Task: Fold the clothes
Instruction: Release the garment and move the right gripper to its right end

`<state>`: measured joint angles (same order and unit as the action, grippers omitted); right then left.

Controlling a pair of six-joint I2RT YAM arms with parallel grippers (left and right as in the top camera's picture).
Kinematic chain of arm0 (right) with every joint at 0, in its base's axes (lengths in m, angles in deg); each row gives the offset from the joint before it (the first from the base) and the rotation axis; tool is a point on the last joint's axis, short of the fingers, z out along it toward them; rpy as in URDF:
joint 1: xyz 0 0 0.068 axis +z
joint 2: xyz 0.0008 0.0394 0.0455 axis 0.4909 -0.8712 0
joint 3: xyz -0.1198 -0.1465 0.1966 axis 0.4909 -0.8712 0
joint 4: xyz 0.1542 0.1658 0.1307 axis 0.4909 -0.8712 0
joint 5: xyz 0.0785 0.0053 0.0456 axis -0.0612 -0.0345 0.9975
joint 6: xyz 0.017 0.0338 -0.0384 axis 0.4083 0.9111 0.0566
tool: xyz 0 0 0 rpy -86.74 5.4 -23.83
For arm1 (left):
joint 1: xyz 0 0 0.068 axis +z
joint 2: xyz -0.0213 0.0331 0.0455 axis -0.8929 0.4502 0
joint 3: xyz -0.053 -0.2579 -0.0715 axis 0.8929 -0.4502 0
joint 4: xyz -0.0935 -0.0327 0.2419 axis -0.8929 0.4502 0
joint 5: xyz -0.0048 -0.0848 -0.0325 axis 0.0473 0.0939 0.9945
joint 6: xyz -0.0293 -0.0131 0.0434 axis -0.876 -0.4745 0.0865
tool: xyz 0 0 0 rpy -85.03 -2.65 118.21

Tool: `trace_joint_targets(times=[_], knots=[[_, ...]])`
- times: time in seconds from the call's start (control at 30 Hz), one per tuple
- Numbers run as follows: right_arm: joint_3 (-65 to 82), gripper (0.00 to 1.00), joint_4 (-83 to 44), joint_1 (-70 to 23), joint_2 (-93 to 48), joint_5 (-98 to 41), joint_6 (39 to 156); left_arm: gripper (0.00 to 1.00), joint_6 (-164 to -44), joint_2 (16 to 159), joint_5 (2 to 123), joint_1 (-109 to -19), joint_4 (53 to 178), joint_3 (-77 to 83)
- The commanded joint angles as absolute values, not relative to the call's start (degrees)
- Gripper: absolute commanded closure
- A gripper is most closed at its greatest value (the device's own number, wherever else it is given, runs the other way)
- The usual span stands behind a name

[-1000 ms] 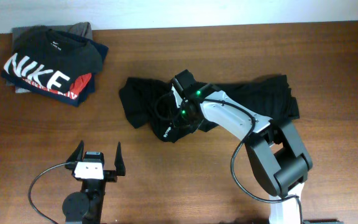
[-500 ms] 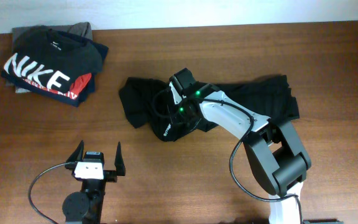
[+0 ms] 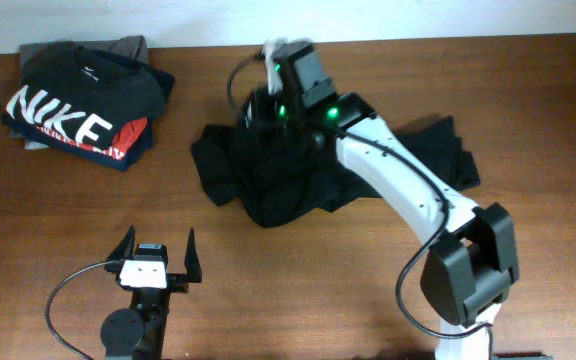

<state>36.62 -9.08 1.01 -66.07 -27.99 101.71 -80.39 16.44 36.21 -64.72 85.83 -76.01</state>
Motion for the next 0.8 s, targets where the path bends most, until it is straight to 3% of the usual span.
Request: trace_joint_targets(times=[0.0, 0.13, 0.17, 0.27, 0.5, 0.77], knots=[[37.6, 0.96, -2.7, -1.3, -66.4, -37.6, 101.8, 0.01, -79.5, 16.1, 37.0, -64.5, 85.8, -76.4], [37.6, 0.94, 4.0, -3.8, -71.1, -45.7, 101.8, 0.01, -79.5, 16.1, 37.0, -64.5, 85.8, -76.4], [37.6, 0.83, 5.1, -4.7, -72.9, -46.2, 101.8, 0.01, -79.5, 16.1, 37.0, -64.5, 85.8, -76.4], [37.6, 0.00, 4.1, -7.0, -76.6, -46.1, 101.8, 0.01, -79.5, 16.1, 37.0, -64.5, 85.8, -76.4], [37.7, 0.01, -7.7, -12.1, -75.5, -45.9, 101.8, 0.01, -79.5, 16.1, 37.0, -64.5, 85.8, -76.4], [37.7, 0.01, -24.7, -17.6, -60.8, -46.2, 103.1, 0.01, -79.5, 16.1, 37.0, -64.5, 85.8, -76.4]])
